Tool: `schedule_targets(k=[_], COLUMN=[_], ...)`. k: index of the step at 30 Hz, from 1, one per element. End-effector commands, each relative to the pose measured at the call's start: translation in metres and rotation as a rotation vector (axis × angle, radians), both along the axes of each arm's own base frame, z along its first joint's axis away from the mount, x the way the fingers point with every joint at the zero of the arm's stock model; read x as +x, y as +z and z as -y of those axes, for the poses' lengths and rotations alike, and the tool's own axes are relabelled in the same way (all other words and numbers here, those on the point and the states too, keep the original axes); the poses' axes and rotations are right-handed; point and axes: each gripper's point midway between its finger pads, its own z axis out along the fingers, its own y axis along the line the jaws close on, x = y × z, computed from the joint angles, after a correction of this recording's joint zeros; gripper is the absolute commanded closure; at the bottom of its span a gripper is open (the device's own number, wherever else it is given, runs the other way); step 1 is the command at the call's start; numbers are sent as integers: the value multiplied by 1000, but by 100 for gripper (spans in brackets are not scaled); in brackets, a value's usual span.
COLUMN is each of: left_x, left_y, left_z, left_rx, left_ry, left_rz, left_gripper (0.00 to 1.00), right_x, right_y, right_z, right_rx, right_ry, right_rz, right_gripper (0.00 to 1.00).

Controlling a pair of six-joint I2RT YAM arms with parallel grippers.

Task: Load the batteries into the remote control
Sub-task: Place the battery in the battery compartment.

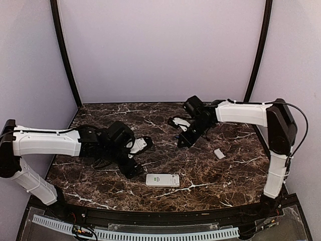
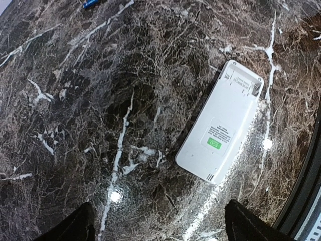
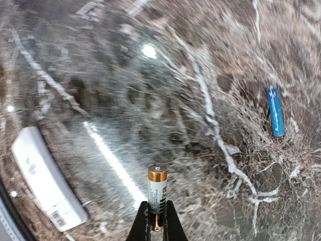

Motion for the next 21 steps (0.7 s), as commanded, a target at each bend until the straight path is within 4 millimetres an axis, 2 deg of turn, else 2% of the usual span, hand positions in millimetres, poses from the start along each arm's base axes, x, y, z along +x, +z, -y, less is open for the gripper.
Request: schedule_targets(k=[1,6,11,13,14,17,21], left_x=[2,-7,-19,-26,-31,-38,-51], left_y=[28,60,93,105,114,125,136], left_z=[2,8,8,9,10,10,12], left_rx=[-105,-244,-370,-419,-449,-502,-564], left_ry=[6,-69,-139,-181,-201,-245,-302], left_rz=[56,127,218,253,273,338,390], left_gripper=[11,11,12,13,14,15,15], right_x=[-50,-111,-146,-161,-164,-175,-175], right_y=[101,183,257,281,288,306,310], right_z=[-39,-50,-45,-40,-39,-31,-28], right_rx=[335,602,797,868,885,921,915], right_ry=[215,420,547,600,609,640,653], right_rz=[119,211,344,403,441,569,652], right_gripper=[100,100,100,100,100,100,100])
